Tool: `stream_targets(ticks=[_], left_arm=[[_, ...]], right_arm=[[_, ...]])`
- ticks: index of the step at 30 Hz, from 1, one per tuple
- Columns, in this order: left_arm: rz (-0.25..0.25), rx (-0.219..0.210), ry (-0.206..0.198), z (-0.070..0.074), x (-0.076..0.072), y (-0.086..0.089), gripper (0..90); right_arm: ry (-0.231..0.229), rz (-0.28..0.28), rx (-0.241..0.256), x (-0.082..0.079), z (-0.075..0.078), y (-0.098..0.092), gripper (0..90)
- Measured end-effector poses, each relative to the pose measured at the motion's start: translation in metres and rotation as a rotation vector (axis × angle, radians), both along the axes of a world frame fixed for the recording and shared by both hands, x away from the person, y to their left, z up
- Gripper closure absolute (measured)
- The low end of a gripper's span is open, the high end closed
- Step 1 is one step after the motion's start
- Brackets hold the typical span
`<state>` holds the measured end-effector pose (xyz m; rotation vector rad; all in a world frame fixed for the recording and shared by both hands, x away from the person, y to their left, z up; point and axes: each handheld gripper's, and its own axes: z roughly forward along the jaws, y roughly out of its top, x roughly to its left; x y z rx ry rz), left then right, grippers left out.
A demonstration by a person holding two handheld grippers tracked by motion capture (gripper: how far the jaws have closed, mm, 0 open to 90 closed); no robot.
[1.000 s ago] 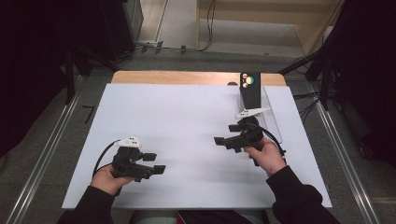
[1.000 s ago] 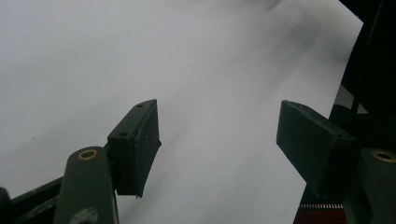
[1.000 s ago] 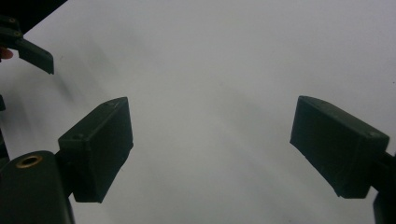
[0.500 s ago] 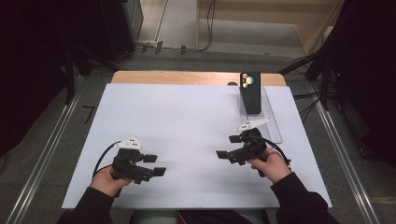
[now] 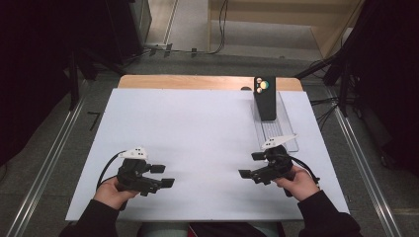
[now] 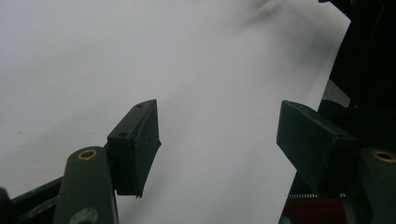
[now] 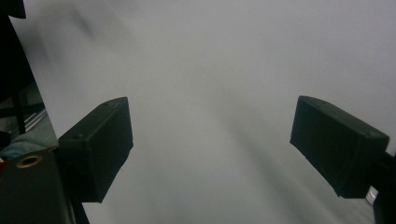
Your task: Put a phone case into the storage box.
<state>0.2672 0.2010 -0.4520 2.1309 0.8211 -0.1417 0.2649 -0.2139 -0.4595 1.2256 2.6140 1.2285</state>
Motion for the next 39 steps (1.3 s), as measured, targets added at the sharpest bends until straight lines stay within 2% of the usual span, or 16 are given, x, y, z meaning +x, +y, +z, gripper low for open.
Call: stream_targets(ticks=[5, 8, 13, 22, 32, 39], left_arm=[[-0.002, -0.005, 0.004, 0.0, -0.001, 0.0, 30.2], [-0.006, -0.006, 0.004, -0.001, -0.002, 0.001, 30.2], [-0.006, -0.008, 0.009, -0.001, -0.003, 0.002, 30.1], [-0.005, -0.005, 0.009, -0.001, -0.004, 0.004, 30.2], [-0.003, -0.003, 0.012, -0.002, -0.005, 0.006, 30.1], [0.0, -0.002, 0.015, -0.003, -0.004, 0.008, 30.1]], right_arm=[[0.013, 0.004, -0.012, -0.004, -0.004, -0.008, 11.6], [0.007, 0.012, -0.031, -0.006, -0.007, -0.012, 11.6], [0.022, 0.0, -0.029, -0.008, -0.009, -0.019, 11.6], [0.025, -0.03, -0.022, -0.013, -0.012, -0.033, 11.6], [0.03, -0.092, -0.026, -0.017, -0.014, -0.049, 11.6], [0.025, -0.11, -0.025, -0.018, -0.016, -0.056, 11.6]])
